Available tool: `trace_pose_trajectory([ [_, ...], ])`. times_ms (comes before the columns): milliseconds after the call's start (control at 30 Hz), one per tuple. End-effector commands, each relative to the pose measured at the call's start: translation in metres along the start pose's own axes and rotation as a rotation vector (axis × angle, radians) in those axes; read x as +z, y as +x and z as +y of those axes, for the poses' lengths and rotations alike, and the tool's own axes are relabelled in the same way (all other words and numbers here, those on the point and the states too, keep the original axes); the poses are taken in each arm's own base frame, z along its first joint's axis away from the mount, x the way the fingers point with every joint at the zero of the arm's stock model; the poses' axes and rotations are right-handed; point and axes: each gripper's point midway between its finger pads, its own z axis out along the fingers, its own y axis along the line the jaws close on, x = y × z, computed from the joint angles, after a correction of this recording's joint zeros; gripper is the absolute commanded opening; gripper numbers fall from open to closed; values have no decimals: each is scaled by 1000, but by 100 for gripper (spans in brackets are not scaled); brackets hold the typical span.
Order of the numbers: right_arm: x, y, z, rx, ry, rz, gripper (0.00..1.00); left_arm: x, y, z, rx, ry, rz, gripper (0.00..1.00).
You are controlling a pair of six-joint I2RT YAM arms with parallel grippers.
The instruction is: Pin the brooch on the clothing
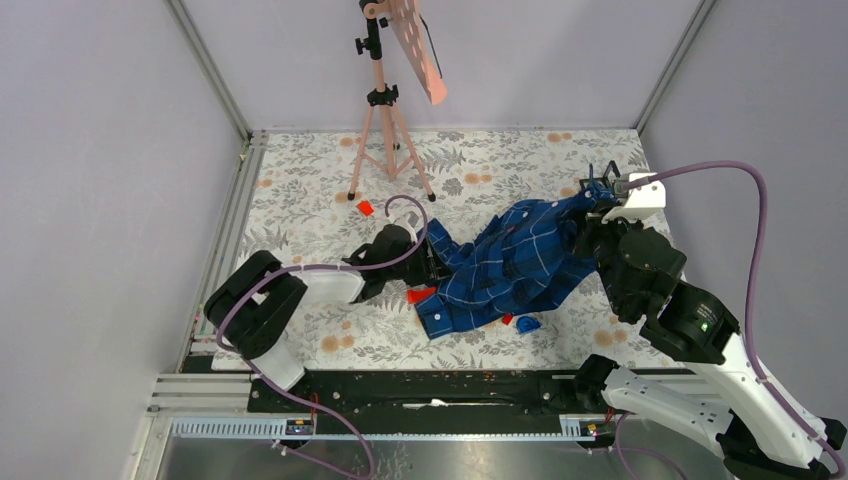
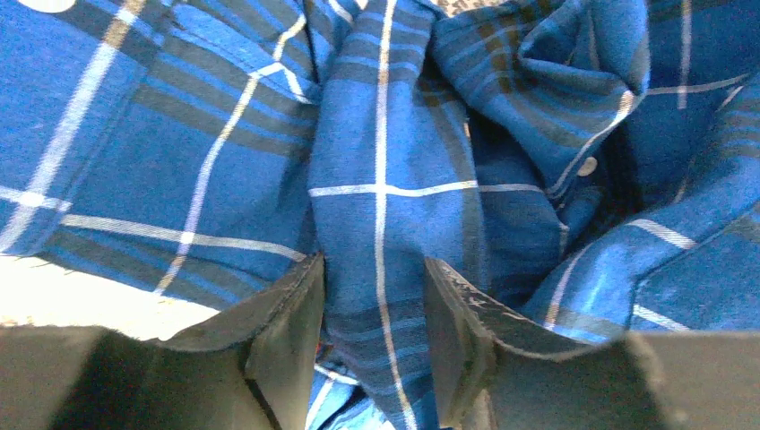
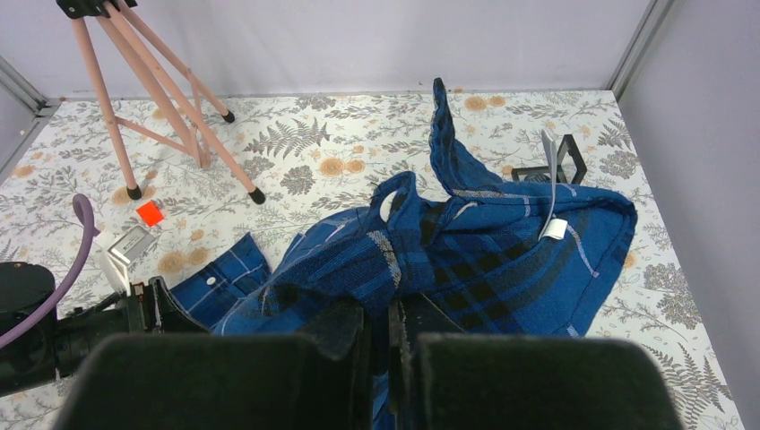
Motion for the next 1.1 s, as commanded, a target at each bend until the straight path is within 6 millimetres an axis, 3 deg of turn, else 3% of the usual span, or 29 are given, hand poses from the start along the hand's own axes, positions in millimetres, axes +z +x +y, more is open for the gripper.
trace_pose_trajectory([
  [0, 0, -8, -2, 36, 10, -31, 0, 5, -13, -38, -9, 149, -23, 42],
  [200, 3, -7, -3, 9, 30, -26, 0, -13, -28, -58, 2, 210, -73, 0],
  [333, 11, -8, 2, -26, 40, -24, 0, -58, -73, -74, 43, 219, -228, 0],
  [500, 26, -20, 7, -88, 96, -41, 0, -141, -142, -82, 117, 149, -477, 0],
  [667, 34, -67, 6, -119, 151, -127, 0, -250, -203, -86, 211, -11, -774, 0],
  [833, 29, -140, -1, -84, 158, -276, 0, -361, -248, -106, 352, -204, -1048, 0],
  [967, 9, -212, -4, -68, 141, -419, 0, -433, -273, -148, 464, -267, -1189, 0],
  [1067, -11, -262, -3, -35, 91, -520, 0, -472, -286, -191, 551, -221, -1258, 0],
])
